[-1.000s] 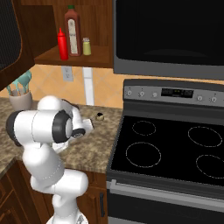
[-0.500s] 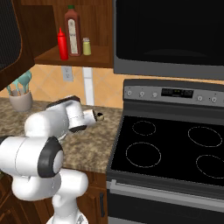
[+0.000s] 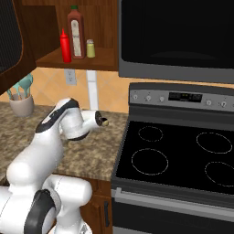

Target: Put the shaker and condiment bottle from the counter next to their counterparts in the cabinet.

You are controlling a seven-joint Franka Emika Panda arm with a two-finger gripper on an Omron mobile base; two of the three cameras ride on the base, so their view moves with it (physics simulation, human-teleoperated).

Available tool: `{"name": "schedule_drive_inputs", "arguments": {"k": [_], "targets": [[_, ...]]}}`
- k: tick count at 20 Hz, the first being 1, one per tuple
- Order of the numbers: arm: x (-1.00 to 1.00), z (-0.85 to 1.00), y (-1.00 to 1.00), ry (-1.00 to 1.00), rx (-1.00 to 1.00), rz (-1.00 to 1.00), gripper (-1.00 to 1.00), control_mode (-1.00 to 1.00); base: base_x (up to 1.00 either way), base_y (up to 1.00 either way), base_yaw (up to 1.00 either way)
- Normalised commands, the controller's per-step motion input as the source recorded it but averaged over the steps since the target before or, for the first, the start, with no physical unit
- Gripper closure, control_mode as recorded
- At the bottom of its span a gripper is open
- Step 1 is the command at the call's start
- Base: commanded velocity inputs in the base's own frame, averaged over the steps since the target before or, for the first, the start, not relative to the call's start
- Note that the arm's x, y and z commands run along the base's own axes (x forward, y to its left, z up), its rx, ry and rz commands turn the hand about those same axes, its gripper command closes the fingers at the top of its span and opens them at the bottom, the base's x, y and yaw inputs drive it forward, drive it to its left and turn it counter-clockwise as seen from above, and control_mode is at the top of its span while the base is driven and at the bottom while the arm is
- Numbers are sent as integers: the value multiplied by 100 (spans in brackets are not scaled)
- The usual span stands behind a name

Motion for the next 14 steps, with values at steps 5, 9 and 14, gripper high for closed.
{"name": "schedule_drive_inputs", "arguments": {"k": [5, 9, 14], "targets": [[0, 73, -17, 2, -9, -38, 100, -100, 0, 0, 0], [0, 78, -27, 4, -8, -38, 100, -100, 0, 0, 0], [0, 75, -30, 1, -11, -31, 100, -100, 0, 0, 0]]}}
